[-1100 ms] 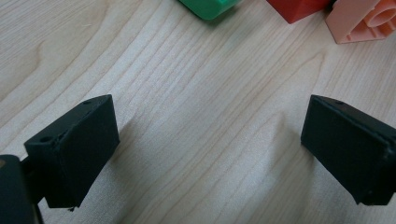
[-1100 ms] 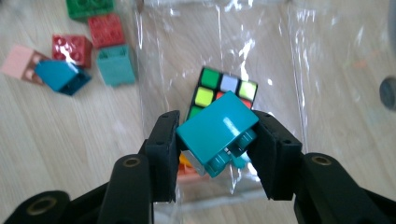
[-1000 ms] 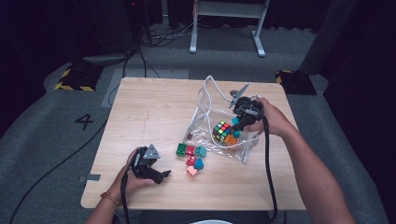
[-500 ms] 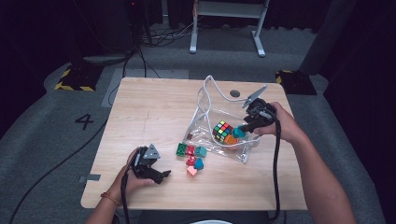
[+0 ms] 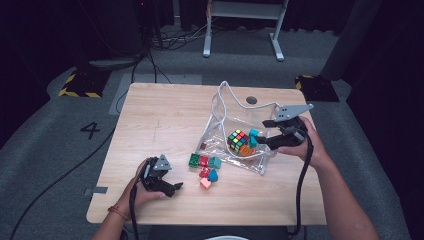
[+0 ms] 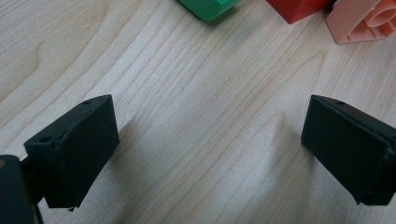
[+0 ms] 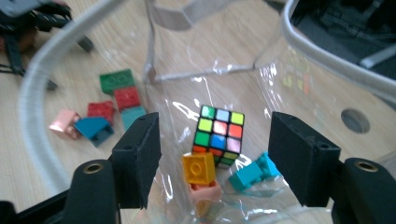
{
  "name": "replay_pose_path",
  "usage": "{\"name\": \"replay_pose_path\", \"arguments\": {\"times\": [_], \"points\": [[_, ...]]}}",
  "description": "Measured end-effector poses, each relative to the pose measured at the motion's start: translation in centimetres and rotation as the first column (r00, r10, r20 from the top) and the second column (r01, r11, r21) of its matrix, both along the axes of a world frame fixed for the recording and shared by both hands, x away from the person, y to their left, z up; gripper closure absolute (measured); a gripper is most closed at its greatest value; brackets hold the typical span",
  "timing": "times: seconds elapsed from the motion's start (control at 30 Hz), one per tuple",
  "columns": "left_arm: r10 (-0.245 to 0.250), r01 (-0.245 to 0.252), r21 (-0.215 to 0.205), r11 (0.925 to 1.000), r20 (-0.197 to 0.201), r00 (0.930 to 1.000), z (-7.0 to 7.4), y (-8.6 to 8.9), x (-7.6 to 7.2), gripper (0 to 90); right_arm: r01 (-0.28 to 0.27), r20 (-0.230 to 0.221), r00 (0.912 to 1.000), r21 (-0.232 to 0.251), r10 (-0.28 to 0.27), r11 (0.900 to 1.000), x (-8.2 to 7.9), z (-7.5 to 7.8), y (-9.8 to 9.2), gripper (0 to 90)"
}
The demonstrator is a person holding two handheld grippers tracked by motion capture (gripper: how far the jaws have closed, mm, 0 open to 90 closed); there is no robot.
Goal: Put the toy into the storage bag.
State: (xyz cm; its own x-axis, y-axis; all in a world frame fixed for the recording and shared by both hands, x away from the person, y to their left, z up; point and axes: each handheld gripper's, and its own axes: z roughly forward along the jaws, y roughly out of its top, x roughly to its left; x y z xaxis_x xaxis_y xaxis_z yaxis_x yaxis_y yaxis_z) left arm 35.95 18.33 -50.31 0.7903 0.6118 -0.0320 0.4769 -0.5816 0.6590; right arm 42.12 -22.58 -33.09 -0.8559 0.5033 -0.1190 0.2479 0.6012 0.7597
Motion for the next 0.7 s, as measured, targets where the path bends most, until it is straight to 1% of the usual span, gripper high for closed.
{"name": "replay_pose_path", "arguments": {"times": [0.03,0.1,0.17,0.2,0.23,0.37,0.4,0.47,0.53,0.67,0.7], "points": [[0.001,-0.001,0.0,1.0,0.0,1.0,0.0,0.0,0.0,4.1,-0.013,0.004,0.9999,0.027,0.013,1.0,-0.4,0.0,-0.2,34.8],[0.002,-0.002,-0.002,1.0,0.002,1.0,0.0,0.0,0.0,4.1,-0.023,0.019,0.9996,0.051,0.022,0.998,-1.0,0.0,-0.4,34.7],[0.002,-0.002,-0.001,1.0,0.002,1.0,0.0,0.0,0.0,4.1,-0.023,0.027,0.9994,0.081,0.021,0.996,-1.8,-0.1,-0.6,34.7],[0.002,-0.002,-0.002,1.0,0.002,1.0,0.0,0.0,0.0,4.2,-0.025,0.039,0.999,0.088,0.022,0.996,-2.0,-0.1,-0.7,34.7],[0.002,-0.002,-0.001,1.0,0.002,1.0,0.0,0.0,0.0,4.1,-0.025,0.045,0.9988,0.109,0.02,0.994,-2.4,-0.1,-0.8,34.8],[0.002,-0.002,-0.001,1.0,0.002,1.0,0.0,0.0,0.0,4.2,-0.05,0.068,0.9969,0.15,0.04,0.987,-3.7,-0.1,-1.1,35.2],[0.002,-0.002,-0.001,1.0,0.002,1.0,0.0,0.0,0.0,4.2,-0.057,0.067,0.9966,0.16,0.047,0.985,-4.1,-0.2,-1.0,35.1],[0.002,-0.002,-0.001,1.0,0.002,1.0,0.0,0.0,0.0,4.2,-0.079,0.086,0.9941,0.158,0.067,0.984,-4.8,-0.5,-0.9,35.2],[0.002,-0.002,-0.001,1.0,0.002,1.0,0.0,0.0,0.0,4.2,-0.099,0.095,0.992,0.164,0.084,0.982,-5.5,-0.7,-0.7,35.2],[0.002,-0.002,-0.001,1.0,0.002,1.0,0.0,0.0,0.0,4.1,-0.127,0.098,0.989,0.172,0.111,0.977,-6.4,-1.4,-0.2,35.6],[0.002,-0.002,-0.001,1.0,0.002,1.0,0.0,0.0,0.0,4.2,-0.132,0.092,0.9888,0.173,0.117,0.976,-6.5,-1.5,-0.1,35.6]]}}
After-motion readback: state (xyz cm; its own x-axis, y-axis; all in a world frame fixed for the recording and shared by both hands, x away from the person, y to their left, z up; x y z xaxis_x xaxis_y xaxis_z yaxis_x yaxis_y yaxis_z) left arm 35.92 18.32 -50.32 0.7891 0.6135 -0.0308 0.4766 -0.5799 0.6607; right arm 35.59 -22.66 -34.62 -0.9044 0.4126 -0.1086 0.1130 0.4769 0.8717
